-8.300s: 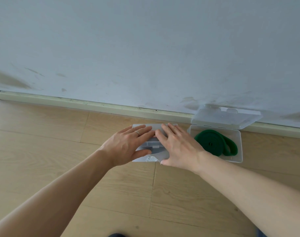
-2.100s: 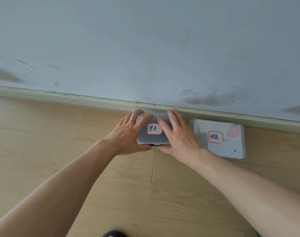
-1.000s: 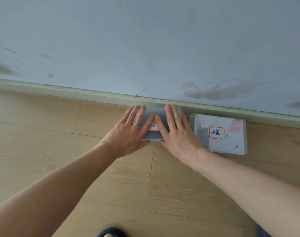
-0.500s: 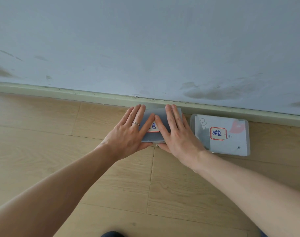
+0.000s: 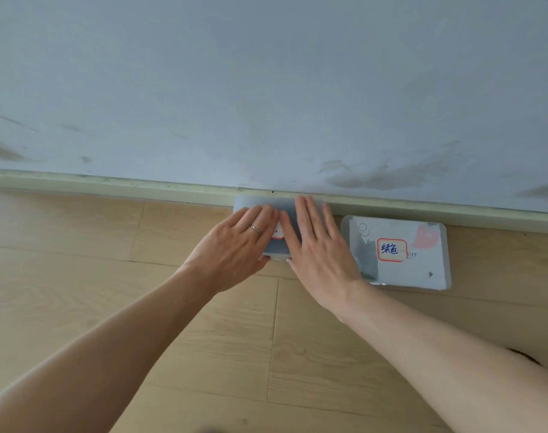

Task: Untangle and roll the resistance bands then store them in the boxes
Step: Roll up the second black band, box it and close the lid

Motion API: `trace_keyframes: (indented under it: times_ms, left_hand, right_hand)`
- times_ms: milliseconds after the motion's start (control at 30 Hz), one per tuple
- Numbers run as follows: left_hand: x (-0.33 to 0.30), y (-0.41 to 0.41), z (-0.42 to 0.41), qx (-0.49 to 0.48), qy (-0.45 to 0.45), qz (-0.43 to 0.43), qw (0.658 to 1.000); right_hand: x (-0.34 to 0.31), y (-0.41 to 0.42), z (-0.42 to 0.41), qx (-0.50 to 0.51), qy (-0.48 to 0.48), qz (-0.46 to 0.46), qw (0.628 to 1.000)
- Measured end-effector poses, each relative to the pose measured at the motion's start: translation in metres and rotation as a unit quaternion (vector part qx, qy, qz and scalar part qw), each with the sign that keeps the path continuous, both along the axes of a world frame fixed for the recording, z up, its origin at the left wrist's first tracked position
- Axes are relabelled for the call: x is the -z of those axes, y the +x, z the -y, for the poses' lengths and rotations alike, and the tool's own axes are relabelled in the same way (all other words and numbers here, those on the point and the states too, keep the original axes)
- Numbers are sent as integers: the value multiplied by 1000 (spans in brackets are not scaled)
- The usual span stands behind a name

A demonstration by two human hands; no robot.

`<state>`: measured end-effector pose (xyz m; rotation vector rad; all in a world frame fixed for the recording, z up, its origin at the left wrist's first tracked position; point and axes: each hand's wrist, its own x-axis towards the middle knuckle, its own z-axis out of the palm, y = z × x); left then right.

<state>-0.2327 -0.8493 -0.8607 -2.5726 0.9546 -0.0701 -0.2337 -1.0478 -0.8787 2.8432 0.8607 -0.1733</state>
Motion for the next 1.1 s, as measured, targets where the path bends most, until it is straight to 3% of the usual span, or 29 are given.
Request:
trace_keyframes:
  times_ms: [133,300,467,533,600,667,733,1100]
  left_hand:
    - [7,-5,11,-5,25,18,1000]
    - [10,-6,13,-16,49,12,999]
    - [-13,-6,46,-60,4,-47,997]
    - [-24,-13,74,-39,-51,-51,997]
    - [-28,-23,107,4,-93,-61,994]
    - [-24,-28,135,38,-84,-76,993]
    - [-18,-26,155,42,-59,-86,994]
    - [-3,10,152,60,-22,-93,994]
  right_hand:
    - [19,-9,12,-32,68,61,995]
    - [11,-7,9,-21,49,-18,998]
    - [-23,-12,43,50,195,-57,978]
    - [-33,-23,71,167,292,-23,941]
    - [-29,-35,106,364,356,12,860]
    - [-26,-44,133,516,371,-63,769]
    - [-21,-49,147,557,392,-149,717]
    - [-9,-37,144,498,403,-142,755]
